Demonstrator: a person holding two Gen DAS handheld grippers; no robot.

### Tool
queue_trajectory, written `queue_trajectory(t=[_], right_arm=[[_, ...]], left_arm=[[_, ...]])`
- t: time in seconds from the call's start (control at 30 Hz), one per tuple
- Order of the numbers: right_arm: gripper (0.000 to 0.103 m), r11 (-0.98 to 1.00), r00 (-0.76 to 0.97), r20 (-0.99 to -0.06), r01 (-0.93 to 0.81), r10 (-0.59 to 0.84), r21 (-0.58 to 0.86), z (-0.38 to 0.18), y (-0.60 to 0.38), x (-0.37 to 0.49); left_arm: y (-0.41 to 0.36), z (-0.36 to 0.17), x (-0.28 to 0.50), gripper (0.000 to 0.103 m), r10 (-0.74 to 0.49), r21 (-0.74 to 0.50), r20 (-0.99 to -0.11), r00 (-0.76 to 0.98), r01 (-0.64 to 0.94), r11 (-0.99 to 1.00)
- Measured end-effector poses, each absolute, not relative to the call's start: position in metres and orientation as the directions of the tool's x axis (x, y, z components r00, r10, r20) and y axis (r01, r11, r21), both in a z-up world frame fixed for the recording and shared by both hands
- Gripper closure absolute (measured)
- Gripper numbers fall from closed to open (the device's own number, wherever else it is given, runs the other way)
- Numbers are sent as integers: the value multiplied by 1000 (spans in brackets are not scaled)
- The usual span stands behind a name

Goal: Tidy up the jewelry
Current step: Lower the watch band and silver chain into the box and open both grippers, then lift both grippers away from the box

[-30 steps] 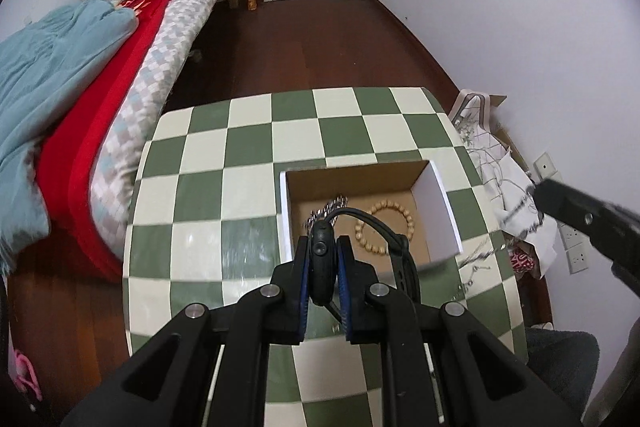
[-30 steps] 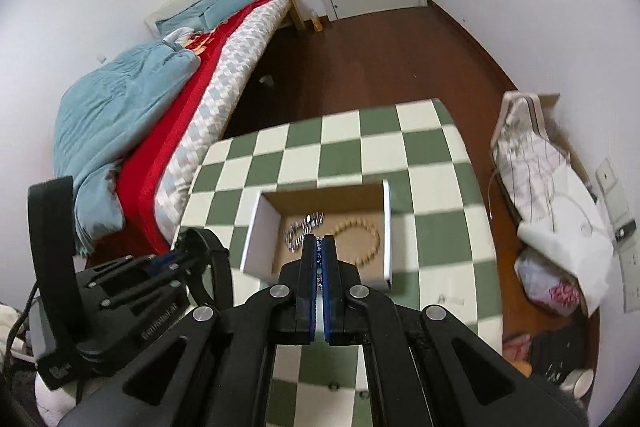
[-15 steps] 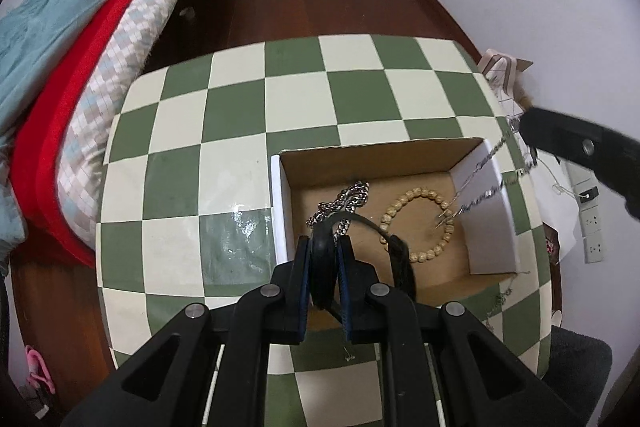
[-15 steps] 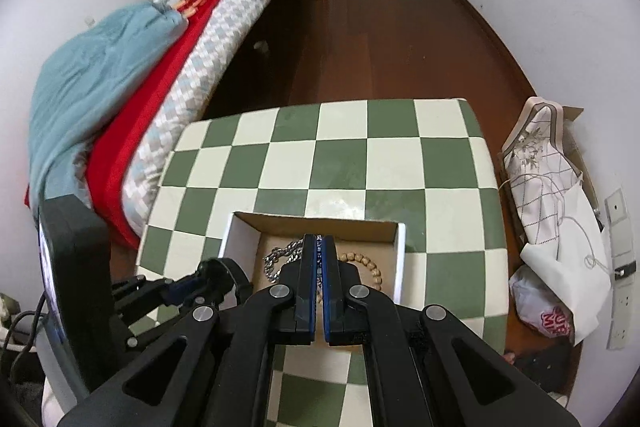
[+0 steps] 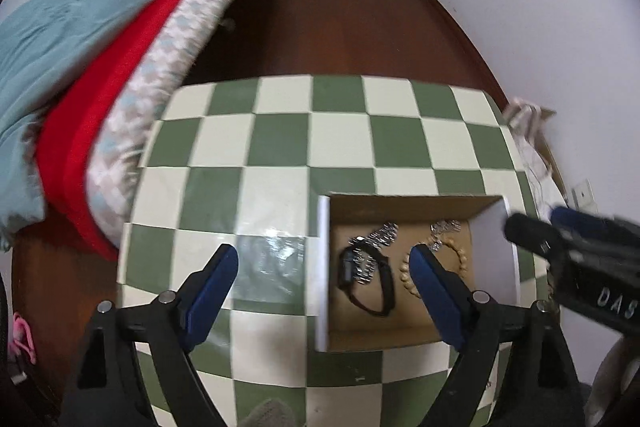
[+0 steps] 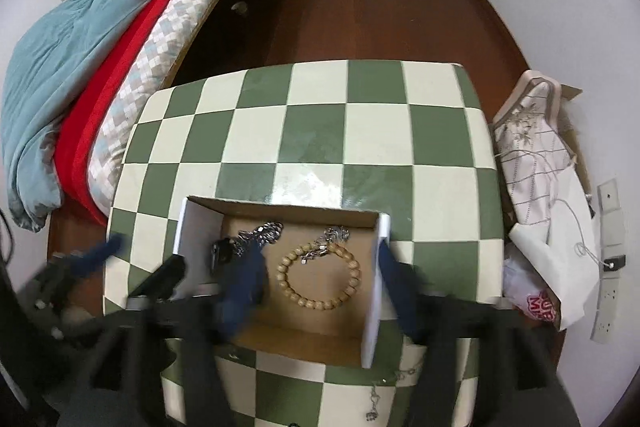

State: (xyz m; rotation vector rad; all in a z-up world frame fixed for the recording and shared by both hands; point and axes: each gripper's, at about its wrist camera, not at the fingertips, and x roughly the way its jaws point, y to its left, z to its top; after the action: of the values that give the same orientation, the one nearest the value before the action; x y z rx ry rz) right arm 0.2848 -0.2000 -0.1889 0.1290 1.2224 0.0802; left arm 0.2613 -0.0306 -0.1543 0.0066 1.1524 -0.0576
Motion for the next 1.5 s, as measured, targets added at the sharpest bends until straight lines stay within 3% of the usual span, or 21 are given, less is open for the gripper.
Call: queue_trajectory(t=[0.07, 0.17, 0.2, 0.33, 0.63, 1.5], right_arm=[[32, 993, 346, -932, 21, 106, 120, -188, -203, 277], [3, 997, 351, -936, 46, 37, 57, -191, -205, 258], [1, 998, 350, -937, 50, 15, 34, -193, -204, 253], [0, 998, 342, -939, 61, -30, -10, -199, -201, 232], [0, 997, 382, -923, 81, -50, -21, -190, -196, 197], [0, 997, 627, -776, 73, -66, -26, -69, -183, 77]], left_arm=[[-25, -153, 259, 1, -17, -4, -912, 411, 33, 999], [-18, -151, 251, 0, 25, 35, -900, 435, 15, 999], [-16, -150, 248, 0, 35, 44, -897, 440, 11, 999], [-14, -149, 236, 0, 89, 100, -885, 457, -1, 995], [-20, -136, 206, 0, 72, 105, -870, 487, 41, 994], [-8, -26, 104, 0, 32, 69, -736, 676, 28, 997]])
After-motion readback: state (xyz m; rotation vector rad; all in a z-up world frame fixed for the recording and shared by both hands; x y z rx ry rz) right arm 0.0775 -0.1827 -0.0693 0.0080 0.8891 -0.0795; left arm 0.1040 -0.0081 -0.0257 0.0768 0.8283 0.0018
